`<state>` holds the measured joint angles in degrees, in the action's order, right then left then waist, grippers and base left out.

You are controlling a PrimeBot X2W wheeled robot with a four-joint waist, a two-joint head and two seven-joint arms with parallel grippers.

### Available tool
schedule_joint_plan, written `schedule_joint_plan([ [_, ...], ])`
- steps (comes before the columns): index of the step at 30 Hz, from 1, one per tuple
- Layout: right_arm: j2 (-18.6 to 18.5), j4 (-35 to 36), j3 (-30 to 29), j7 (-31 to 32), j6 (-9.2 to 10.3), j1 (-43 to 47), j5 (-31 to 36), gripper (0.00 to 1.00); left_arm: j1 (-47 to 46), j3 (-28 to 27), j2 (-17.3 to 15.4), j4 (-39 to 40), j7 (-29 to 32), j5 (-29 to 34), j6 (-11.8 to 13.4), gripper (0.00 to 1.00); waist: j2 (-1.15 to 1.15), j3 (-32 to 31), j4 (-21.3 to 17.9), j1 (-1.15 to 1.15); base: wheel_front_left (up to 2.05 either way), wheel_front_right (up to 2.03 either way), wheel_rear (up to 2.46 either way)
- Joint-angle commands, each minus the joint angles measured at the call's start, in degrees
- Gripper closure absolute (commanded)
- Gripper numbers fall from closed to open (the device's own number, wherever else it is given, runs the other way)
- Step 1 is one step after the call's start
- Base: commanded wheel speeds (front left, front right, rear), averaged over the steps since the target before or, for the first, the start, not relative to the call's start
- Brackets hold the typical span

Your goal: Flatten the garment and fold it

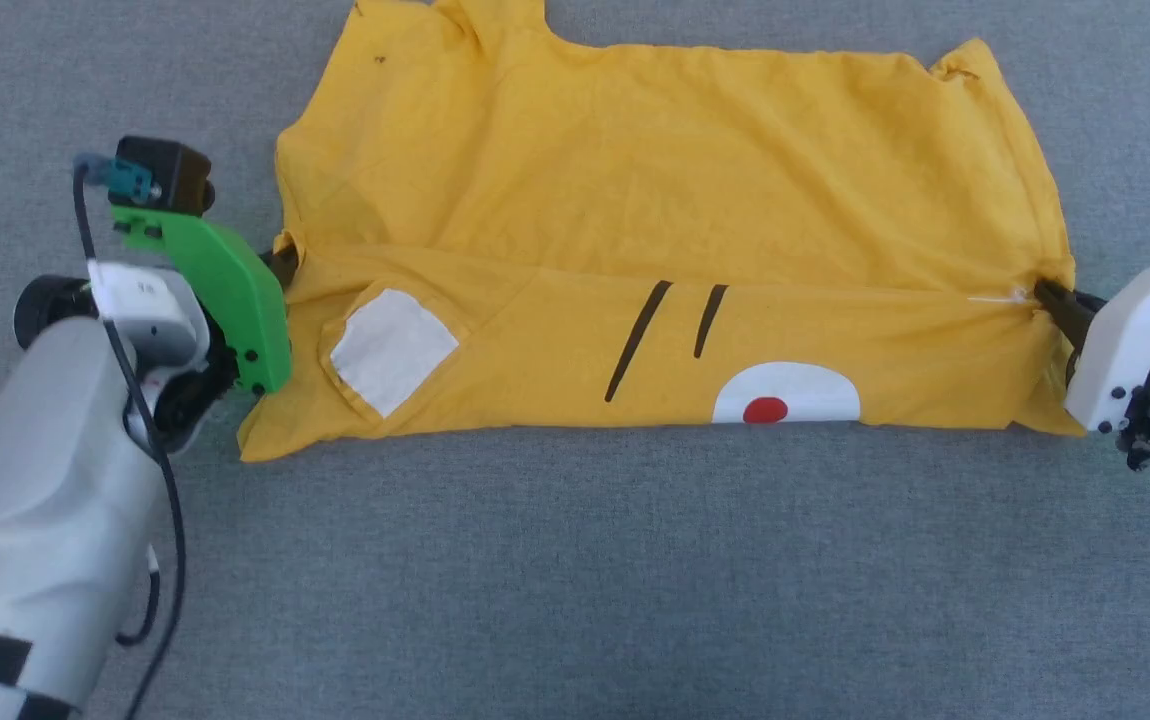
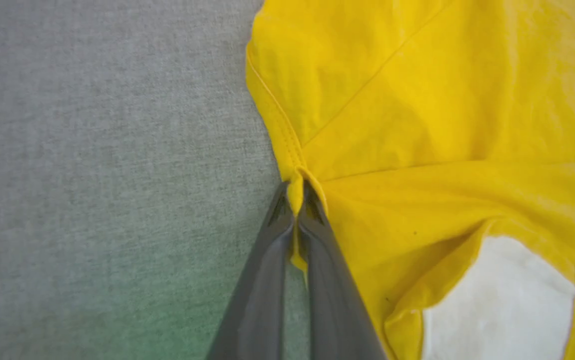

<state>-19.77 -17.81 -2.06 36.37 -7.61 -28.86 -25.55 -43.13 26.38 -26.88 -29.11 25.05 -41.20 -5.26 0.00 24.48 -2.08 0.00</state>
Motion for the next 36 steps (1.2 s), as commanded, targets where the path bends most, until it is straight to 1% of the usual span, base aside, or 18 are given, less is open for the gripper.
schedule_joint_plan([
  [1, 0.5, 0.1, -0.4, -0.5, 0.12, 1.7, 0.1, 0.0, 2.4, 0.1, 0.2, -0.2, -1.8, 0.9, 1.0, 0.0, 0.0, -0.9, 0.2, 0.0, 0.0, 0.0, 0.0],
  [7, 2.5, 6.1, -2.3, -7.9, 0.12, 7.7, 0.6, 0.0, 8.1, -2.6, 0.7, 6.5, -19.8, 5.7, 6.7, 0.0, 0.0, -4.4, 1.3, 0.0, 0.0, 0.0, 0.0],
  [8, 3.0, 7.8, -2.7, -10.6, 0.12, 9.5, 0.9, 0.0, 9.8, -3.4, 1.0, 8.2, -24.2, 6.7, 8.4, 0.0, 0.0, -5.3, 1.6, 0.0, 0.0, 0.0, 0.0],
  [10, 3.9, 10.3, -3.5, -14.7, 0.12, 12.3, 1.4, 0.0, 12.8, -4.1, 1.9, 10.9, -29.7, 8.2, 11.1, 0.0, 0.0, -6.7, 2.1, 0.0, 0.0, 0.0, 0.0],
  [13, 5.6, 13.3, -4.4, -21.1, 0.12, 16.5, 2.6, 0.0, 17.4, -4.9, 3.5, 14.0, -34.8, 9.0, 14.3, 0.0, 0.0, -8.5, 2.8, 0.0, 0.0, 0.0, 0.0],
  [16, 8.0, 15.6, -4.7, -27.7, 0.12, 20.5, 3.6, 0.0, 21.8, -4.4, 4.2, 16.3, -36.5, 10.0, 16.7, 0.0, 0.0, -9.9, 3.2, 0.0, 0.0, 0.0, 0.0],
  [20, 11.5, 17.2, -5.0, -36.5, 0.12, 24.4, 4.4, 0.0, 26.9, -4.1, 5.5, 18.0, -36.3, 9.5, 19.4, 0.0, 0.0, -11.3, 3.1, 0.0, 0.0, 0.0, 0.0],
  [24, 13.7, 17.4, -5.1, -42.2, 0.12, 27.3, 6.2, 0.0, 29.7, -3.5, 6.2, 17.5, -32.8, 8.4, 21.5, 0.0, 0.0, -12.1, 2.8, 0.0, 0.0, 0.0, 0.0],
  [31, 14.9, 16.9, -3.1, -44.8, 0.12, 28.5, 8.4, 0.0, 30.3, -3.0, 6.7, 15.6, -22.7, 6.0, 25.5, 0.0, 0.0, -12.6, 1.1, 0.0, 0.0, 0.0, 0.0],
  [33, 15.1, 16.7, -2.4, -45.0, 0.12, 28.3, 8.5, 0.0, 30.1, -3.0, 6.7, 14.6, -19.6, 5.1, 26.4, 0.0, 0.0, -12.7, 0.5, 0.0, 0.0, 0.0, 0.0],
  [36, 15.2, 16.3, -1.6, -45.2, 0.12, 28.0, 8.8, 0.0, 29.7, -2.7, 6.7, 13.3, -15.3, 3.7, 26.8, 0.0, 0.0, -12.7, -0.2, 0.0, 0.0, 0.0, 0.0],
])
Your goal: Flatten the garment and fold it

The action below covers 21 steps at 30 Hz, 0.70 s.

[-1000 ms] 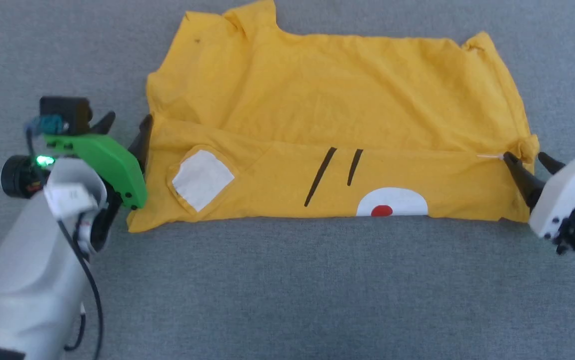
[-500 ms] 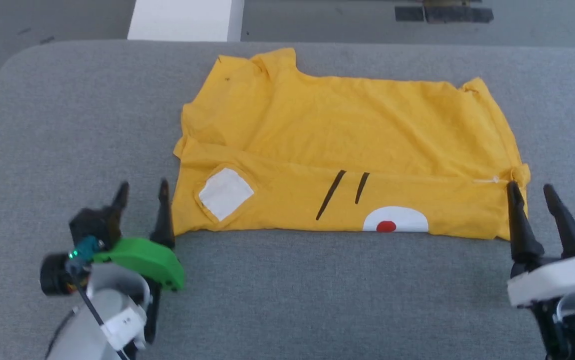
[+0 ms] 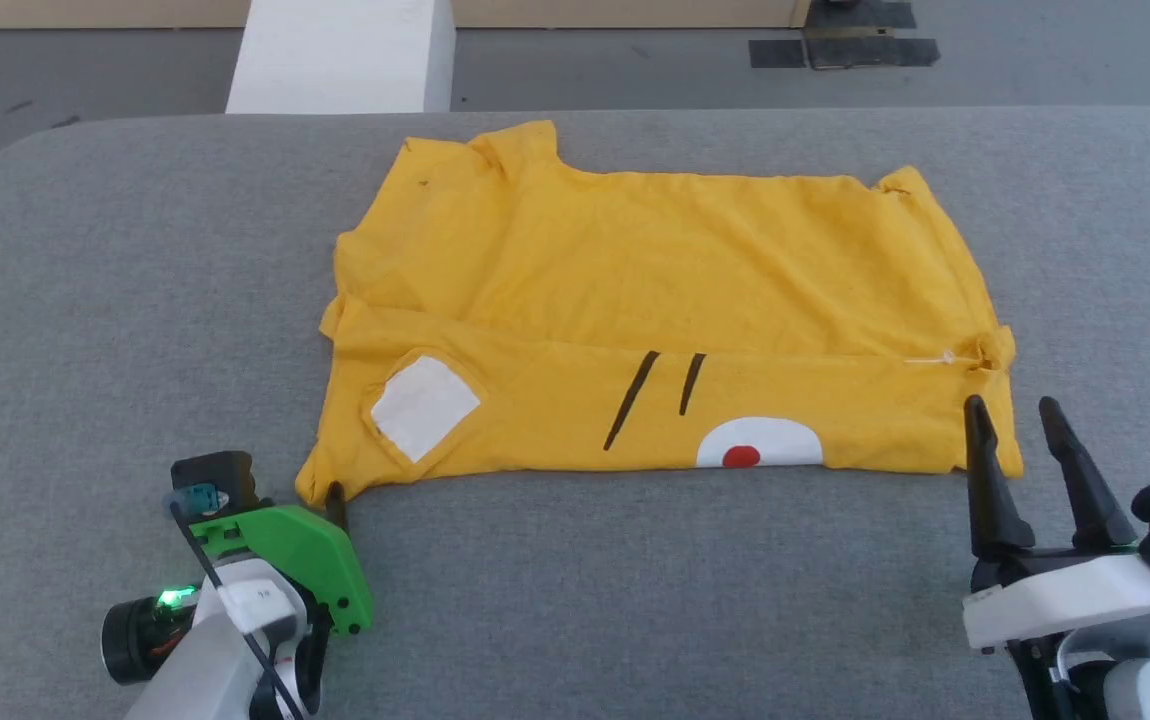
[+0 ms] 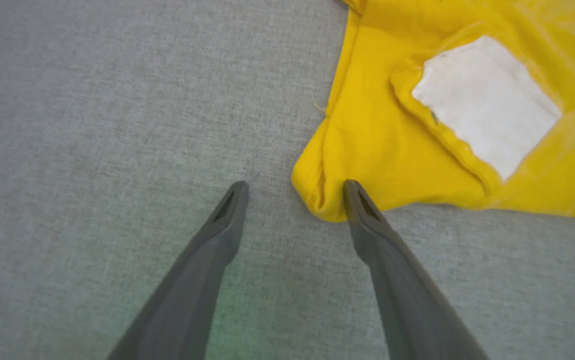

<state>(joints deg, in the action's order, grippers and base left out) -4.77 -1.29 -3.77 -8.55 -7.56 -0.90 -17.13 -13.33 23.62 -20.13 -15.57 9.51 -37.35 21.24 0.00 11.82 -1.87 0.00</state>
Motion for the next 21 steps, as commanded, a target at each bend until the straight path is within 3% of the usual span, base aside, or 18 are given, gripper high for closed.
schedule_joint_plan([
  [1, 0.2, -0.3, 0.4, -0.4, 0.08, -0.1, 0.4, 0.0, -0.2, 0.1, 0.1, -0.5, 1.6, -0.8, 0.3, 0.0, 0.0, -0.1, -0.6, 0.0, 0.0, 0.0, 0.0],
  [4, 0.2, -0.7, 1.0, -0.6, 0.08, -0.2, 0.6, 0.0, -0.4, 0.6, 0.3, -1.3, 4.9, -2.4, -0.3, 0.0, 0.0, -0.1, -1.1, 0.0, 0.0, 0.0, 0.0],
  [5, 0.2, -0.9, 1.1, -0.6, 0.08, -0.2, 0.6, 0.0, -0.4, 1.1, 0.3, -1.5, 6.4, -2.9, -0.8, 0.12, 0.0, -0.1, -1.3, 0.0, 0.0, 0.0, 0.0],
  [6, 0.2, -1.0, 1.2, -0.5, 0.08, -0.2, 0.6, 0.0, -0.4, 1.3, 0.2, -1.4, 7.0, -3.1, -1.1, 0.37, 0.0, -0.1, -1.3, 0.0, 0.0, 0.0, 0.0],
  [7, 0.3, -1.1, 1.3, -0.4, 0.08, -0.2, 0.7, 0.0, -0.5, 1.4, 0.2, -1.2, 7.2, -3.4, -1.6, 1.0, 0.0, -0.1, -1.4, 0.0, 0.0, 0.0, 0.0],
  [16, 1.0, -4.4, -2.7, 2.8, 0.08, -3.8, 2.9, 0.0, -0.7, 1.1, 0.1, -0.1, 3.8, -3.1, -2.8, 1.0, 0.0, 0.2, -1.2, 0.0, 0.0, 0.0, 0.0],
  [21, 1.7, -10.6, -9.2, 14.5, 0.08, -8.3, 5.4, 0.0, -1.1, 1.4, 0.4, -0.1, 3.0, -3.0, -3.2, 1.0, 0.0, 0.6, -0.4, 0.0, 0.0, 0.0, 0.0],
])
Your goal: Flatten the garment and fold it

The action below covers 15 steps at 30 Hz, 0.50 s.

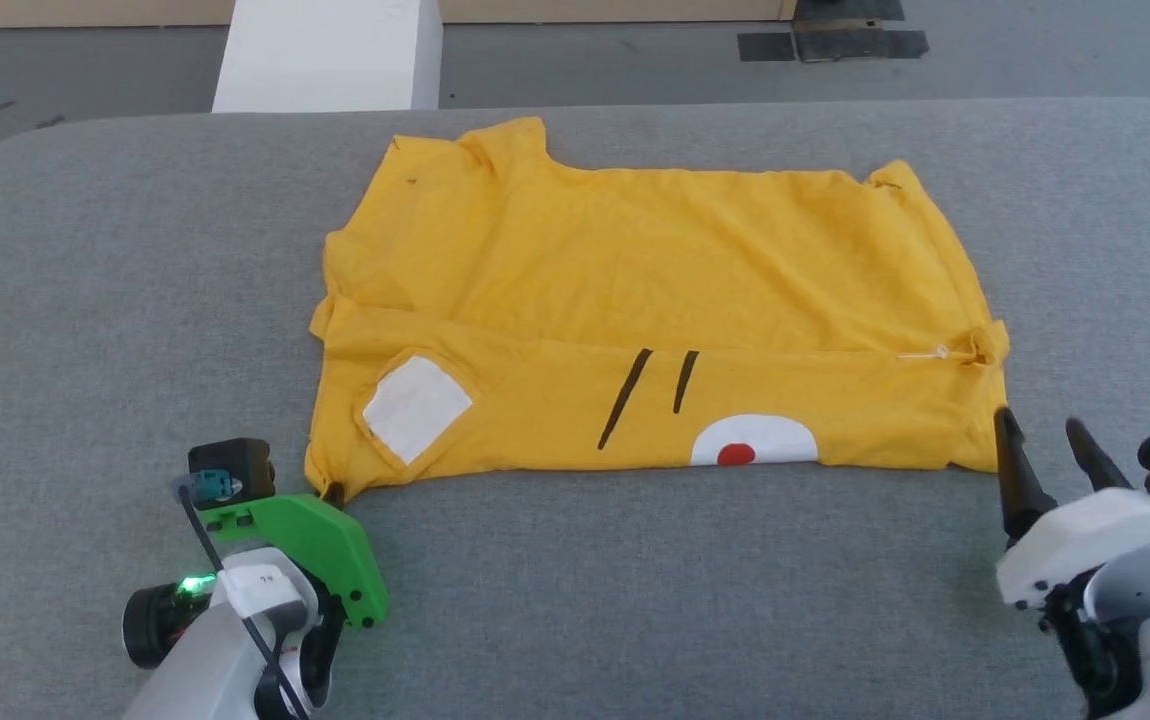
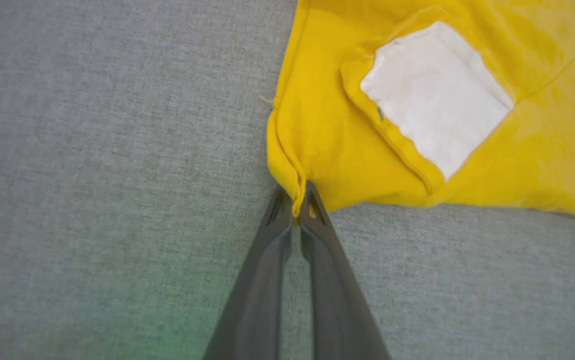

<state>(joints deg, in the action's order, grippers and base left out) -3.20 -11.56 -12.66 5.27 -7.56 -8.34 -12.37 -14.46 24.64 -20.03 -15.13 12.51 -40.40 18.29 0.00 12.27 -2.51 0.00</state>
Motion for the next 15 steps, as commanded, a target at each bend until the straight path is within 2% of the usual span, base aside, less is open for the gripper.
schedule_joint_plan([
  [1, 0.2, -1.4, -1.4, 3.4, 0.08, -1.7, 1.4, 0.0, 0.0, 0.4, 0.4, -0.5, 0.0, 0.0, -0.4, 1.0, 0.0, 0.3, 0.4, 0.0, 0.0, 0.0, 0.0],
  [9, 0.3, -6.2, -5.1, 24.0, 0.08, -7.3, 4.6, 0.0, -0.8, 1.0, 0.7, -0.4, -0.7, 0.1, -1.2, 1.0, 0.0, 1.2, 1.6, 0.0, 0.0, 0.0, 0.0],
  [10, 0.3, -6.4, -5.5, 26.4, 0.08, -7.8, 4.8, 0.13, -0.8, 1.0, 0.6, -0.4, -0.9, 0.1, -1.2, 1.0, 0.0, 1.4, 1.6, 0.0, 0.0, 0.0, 0.0],
  [11, 0.3, -6.6, -5.9, 28.4, 0.08, -8.1, 5.0, 0.44, -0.8, 1.0, 0.6, -0.4, -1.0, 0.1, -1.3, 1.0, 0.0, 1.4, 1.6, 0.0, 0.0, 0.0, 0.0],
  [13, 0.3, -6.5, -6.9, 32.7, 0.08, -8.5, 5.7, 0.74, -0.9, 1.2, 0.5, -0.5, -1.2, 0.1, -1.6, 1.0, 0.0, 1.6, 1.7, 0.0, 0.0, 0.0, 0.0],
  [14, 0.3, -6.2, -7.2, 33.8, 0.08, -8.7, 5.8, 1.0, -0.9, 1.2, 0.5, -0.5, -1.3, 0.1, -1.7, 1.0, 0.0, 1.6, 1.7, 0.0, 0.0, 0.0, 0.0],
  [15, 0.3, -5.7, -7.4, 34.7, 0.08, -8.8, 5.9, 1.0, -1.0, 1.2, 0.5, -0.6, -1.5, 0.2, -1.8, 1.0, 0.0, 1.6, 1.8, 0.0, 0.0, 0.0, 0.0],
])
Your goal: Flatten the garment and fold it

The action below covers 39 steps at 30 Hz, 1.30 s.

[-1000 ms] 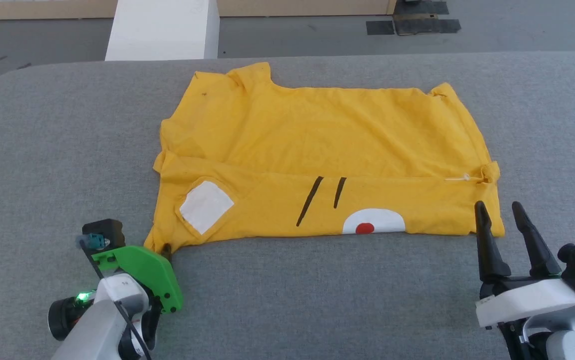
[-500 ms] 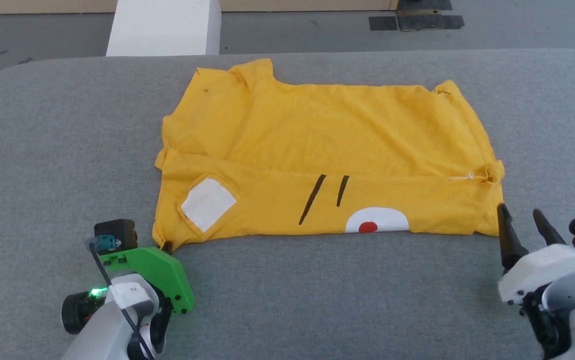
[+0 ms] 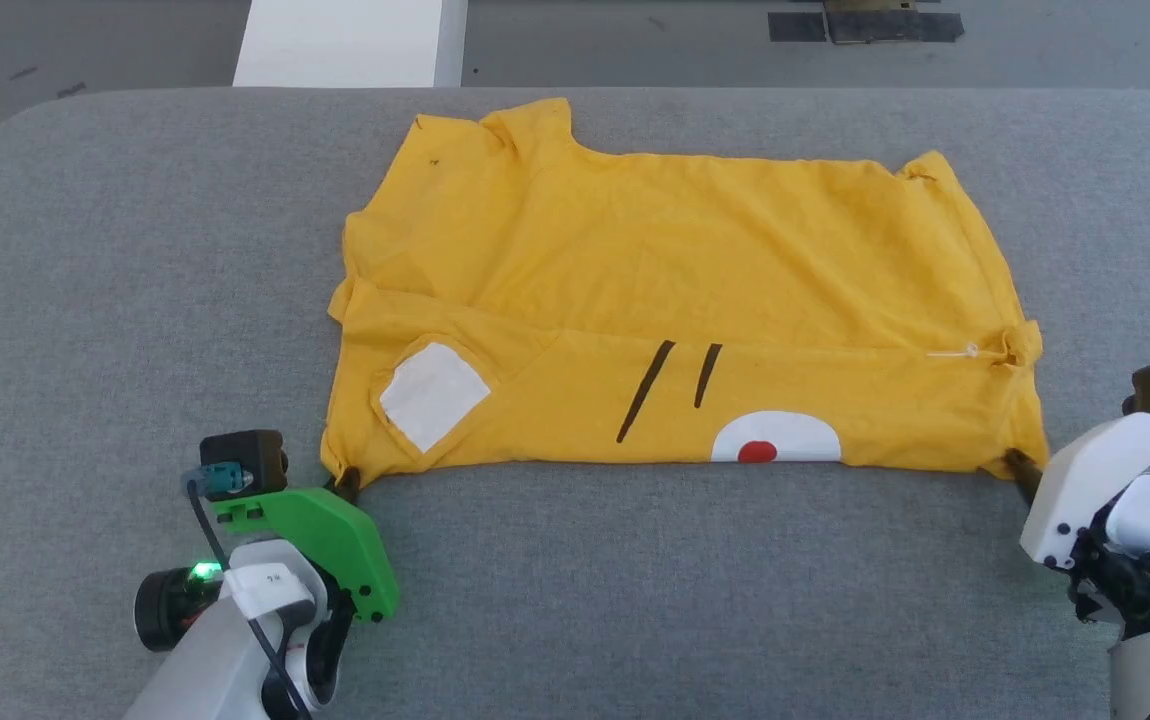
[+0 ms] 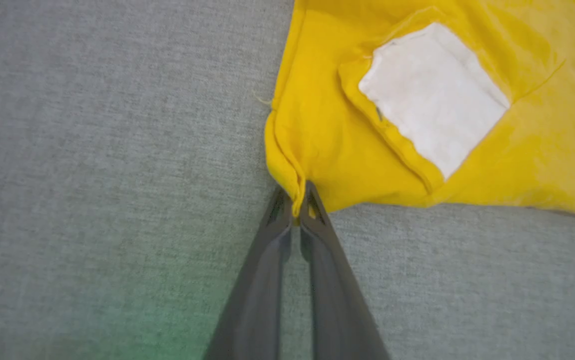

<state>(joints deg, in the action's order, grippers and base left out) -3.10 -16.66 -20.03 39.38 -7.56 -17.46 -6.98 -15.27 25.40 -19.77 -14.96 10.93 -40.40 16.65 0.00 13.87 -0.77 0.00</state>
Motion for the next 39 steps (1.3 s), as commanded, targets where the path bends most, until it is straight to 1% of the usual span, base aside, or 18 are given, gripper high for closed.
schedule_joint_plan([
  [1, 0.2, -0.1, -0.1, 1.1, 0.08, 0.3, 0.5, 1.0, -0.2, 0.5, 0.2, -0.8, -0.3, 0.3, -0.3, 1.0, 0.0, 0.0, 0.1, 0.0, 0.0, 0.0, 0.0],
  [4, 0.2, 2.5, 0.1, -1.3, 0.08, 0.6, 0.2, 1.0, -0.5, 0.1, 0.0, -0.6, -2.9, 1.2, -0.2, 1.0, 0.0, -0.3, 0.2, 0.0, 0.0, 0.0, 0.0],
  [10, 0.2, 7.5, 1.5, -13.2, 0.08, 3.9, -4.0, 1.0, 0.4, -1.0, -0.7, 1.5, -10.9, 3.9, 0.5, 1.0, 0.0, -2.1, 0.3, 0.0, 0.0, 0.0, 0.0],
  [15, 0.2, 12.3, 3.3, -21.3, 0.08, 8.7, -6.1, 1.0, 3.7, -2.2, -2.2, 5.5, -15.5, 5.9, 2.7, 1.0, 0.0, -3.6, 0.0, 0.0, 0.0, 0.0, 0.0],
  [19, 0.2, 14.9, 3.5, -23.7, 0.08, 13.2, -7.7, 1.0, 7.7, -2.6, -3.7, 9.6, -16.2, 6.8, 4.9, 1.0, 0.0, -4.5, -0.1, 0.0, 0.0, 0.0, 0.0],
  [23, 0.2, 16.8, 2.7, -21.4, 0.08, 18.0, -8.5, 1.0, 12.7, -2.1, -5.8, 13.5, -13.3, 7.3, 7.5, 1.0, 0.0, -5.0, -0.1, 0.0, 0.0, 0.0, 0.0],
  [25, 0.2, 17.6, 1.9, -19.4, 0.08, 20.2, -8.9, 1.0, 15.1, -1.8, -6.8, 15.4, -11.6, 7.3, 8.6, 1.0, 0.0, -5.1, 0.0, 0.0, 0.0, 0.0, 0.0],
  [28, 0.2, 17.7, 0.5, -15.4, 0.08, 23.1, -9.4, 1.0, 18.9, -1.3, -7.7, 17.8, -8.4, 6.0, 9.6, 1.0, 0.0, -5.3, 0.3, 0.0, 0.0, 0.0, 0.0],
  [34, 0.2, 16.5, -1.9, -7.1, 0.08, 26.9, -9.8, 1.0, 23.8, 0.7, -9.3, 19.5, -1.2, 2.9, 9.5, 1.0, 0.0, -5.2, 0.7, 0.0, 0.0, 0.0, 0.0],
  [37, 0.2, 14.7, -2.3, -3.8, 0.08, 27.8, -9.5, 1.0, 23.7, 1.4, -9.4, 18.8, 0.3, 2.3, 8.9, 1.0, 0.0, -5.0, 1.1, 0.0, 0.0, 0.0, 0.0],
  [39, 0.2, 13.0, -2.4, -2.6, 0.08, 27.9, -9.3, 1.0, 23.2, 2.1, -9.1, 17.6, 1.0, 1.9, 8.0, 1.0, 0.0, -4.9, 1.3, 0.0, 0.0, 0.0, 0.0],
])
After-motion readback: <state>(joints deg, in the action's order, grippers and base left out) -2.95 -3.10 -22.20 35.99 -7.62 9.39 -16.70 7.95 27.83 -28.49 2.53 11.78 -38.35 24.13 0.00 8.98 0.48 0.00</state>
